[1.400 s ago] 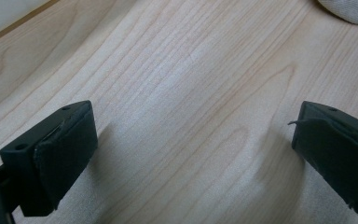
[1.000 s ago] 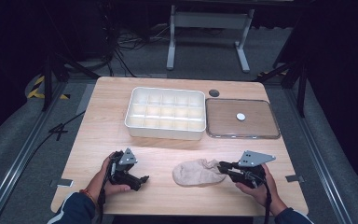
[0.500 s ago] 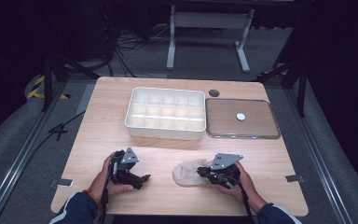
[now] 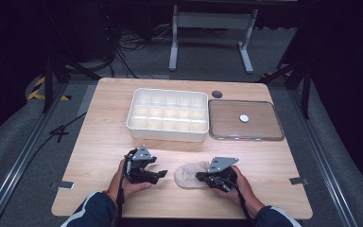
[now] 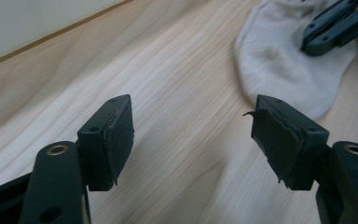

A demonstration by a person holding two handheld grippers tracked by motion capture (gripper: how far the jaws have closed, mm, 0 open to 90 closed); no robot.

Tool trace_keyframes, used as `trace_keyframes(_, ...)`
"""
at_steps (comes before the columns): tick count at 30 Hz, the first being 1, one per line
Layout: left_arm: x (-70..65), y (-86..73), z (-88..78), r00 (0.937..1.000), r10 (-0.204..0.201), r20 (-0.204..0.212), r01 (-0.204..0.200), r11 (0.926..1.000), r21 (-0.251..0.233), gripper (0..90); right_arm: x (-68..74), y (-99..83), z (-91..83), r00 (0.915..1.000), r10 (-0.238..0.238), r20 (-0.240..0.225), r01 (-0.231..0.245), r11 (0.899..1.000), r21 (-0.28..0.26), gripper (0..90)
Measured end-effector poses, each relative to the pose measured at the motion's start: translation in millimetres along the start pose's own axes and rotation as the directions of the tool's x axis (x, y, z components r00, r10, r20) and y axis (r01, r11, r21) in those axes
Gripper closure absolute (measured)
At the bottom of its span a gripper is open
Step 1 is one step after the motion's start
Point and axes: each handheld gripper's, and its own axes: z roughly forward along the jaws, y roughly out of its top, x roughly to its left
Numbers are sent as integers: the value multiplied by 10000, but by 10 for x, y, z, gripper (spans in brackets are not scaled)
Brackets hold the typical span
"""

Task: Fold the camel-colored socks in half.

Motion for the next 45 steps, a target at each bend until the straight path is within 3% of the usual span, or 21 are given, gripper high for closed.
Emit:
trace_keyframes(6, -164, 121, 279, 9983, 468, 341, -482, 9980, 400, 291, 41, 32, 33, 9999, -106, -13, 106, 9999, 12, 872)
trace_keyframes(12, -225, 150, 345, 9938, 1108, 104, -1112, 9915, 669, 297, 56, 33, 37, 9998, -157, 82, 157, 9999, 10, 874)
trace_keyframes(15, -283, 162, 361, 9885, 1504, -147, -1485, 9849, 887, 302, 60, 33, 39, 9998, -175, 73, 175, 9998, 10, 874)
trace_keyframes(18, -316, 181, 367, 9856, 1688, -59, -1674, 9806, 1016, 351, 84, 41, 42, 9987, -418, 281, 416, 9991, 52, 875)
trace_keyframes(21, -332, 195, 369, 9872, 1590, -76, -1572, 9810, 1133, 375, 105, 45, 39, 9979, -538, 366, 534, 9985, 117, 876)
trace_keyframes(24, -348, 214, 357, 9867, 1619, 100, -1619, 9792, 1220, 561, 99, 40, 39, 9983, -489, 322, 487, 9988, 65, 875)
trace_keyframes(26, -345, 216, 348, 9856, 1671, 239, -1688, 9778, 1238, 603, 104, 39, 39, 9981, -502, 344, 500, 9987, 70, 875)
trace_keyframes(31, -305, 208, 336, 9901, 1326, 467, -1372, 9837, 1161, 729, 101, 43, 49, 9979, -507, 412, 505, 9987, 52, 876)
trace_keyframes(37, -302, 194, 330, 9865, 1478, 705, -1549, 9819, 1093, 830, 107, 49, 55, 9980, -480, 414, 478, 9988, 41, 876)
trace_keyframes(45, -273, 180, 311, 9890, 1241, 798, -1315, 9868, 942, 844, 103, 62, 64, 9981, -480, 391, 478, 9988, 64, 876)
